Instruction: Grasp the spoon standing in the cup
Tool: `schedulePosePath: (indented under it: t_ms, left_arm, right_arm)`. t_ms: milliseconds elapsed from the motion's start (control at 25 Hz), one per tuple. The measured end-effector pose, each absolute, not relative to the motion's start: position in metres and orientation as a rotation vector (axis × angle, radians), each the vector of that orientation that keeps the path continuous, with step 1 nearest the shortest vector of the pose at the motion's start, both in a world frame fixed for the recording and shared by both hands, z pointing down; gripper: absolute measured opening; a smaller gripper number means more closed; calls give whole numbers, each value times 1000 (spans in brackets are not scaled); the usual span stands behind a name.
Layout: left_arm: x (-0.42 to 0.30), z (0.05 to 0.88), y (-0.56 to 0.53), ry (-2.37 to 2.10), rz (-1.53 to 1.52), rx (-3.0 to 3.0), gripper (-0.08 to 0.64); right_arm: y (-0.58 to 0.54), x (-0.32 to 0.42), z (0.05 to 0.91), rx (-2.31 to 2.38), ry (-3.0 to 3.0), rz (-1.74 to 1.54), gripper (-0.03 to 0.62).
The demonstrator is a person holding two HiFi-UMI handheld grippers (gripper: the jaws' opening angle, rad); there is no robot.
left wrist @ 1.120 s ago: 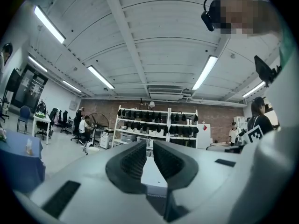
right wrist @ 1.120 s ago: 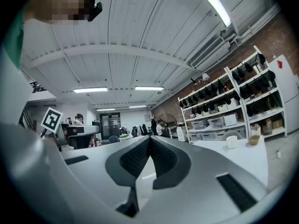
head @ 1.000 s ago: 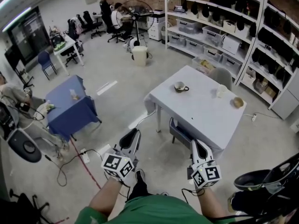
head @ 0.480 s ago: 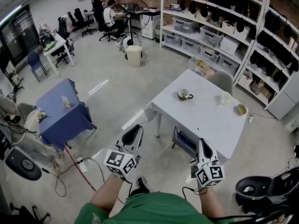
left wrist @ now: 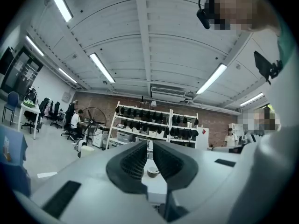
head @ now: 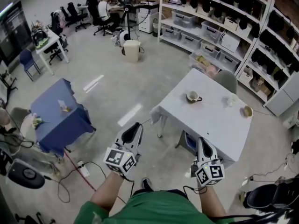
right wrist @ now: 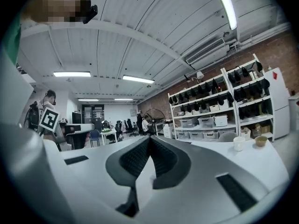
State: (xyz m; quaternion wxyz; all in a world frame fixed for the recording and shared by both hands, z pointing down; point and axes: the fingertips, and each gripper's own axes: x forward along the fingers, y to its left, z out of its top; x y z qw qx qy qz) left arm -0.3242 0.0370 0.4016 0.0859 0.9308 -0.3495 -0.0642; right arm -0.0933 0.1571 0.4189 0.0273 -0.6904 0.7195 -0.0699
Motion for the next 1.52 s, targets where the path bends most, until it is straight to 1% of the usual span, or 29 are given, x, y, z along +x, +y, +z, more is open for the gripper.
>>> schedulePosePath:
  t_ms: [320,520,760,920,1080,1280,1520]
  left_arm:
    - [-340,418,-11,-1021,-179,2714,54]
    - [-321,430,-38,-1007,-153,2725,54]
    - [-288,414,-91,-1071,-94,2775,54]
    - [-248,400,-130,-1089,-90,2811,54]
    - [-191,397,-165,-1053,-78,2841,54]
    - [-122,412,-190,-1002,-46,2854,54]
    - [-46,401,-218,-912,4,2905,54]
  right_arm:
    - [111,-111,427,-2158,2239,-251,21]
    - [75,-96,444,-2140,2226,-279,21]
    - [8,-64,441,-2044,2234,-277,21]
    - [-34,-26,433,-2012,2224,-253,21]
    - [-70,20,434,-2010,2201,-267,21]
    - [-90,76,446,-2011,2175,-274,21]
    - [-114,141,436,-2036,2101,-283,21]
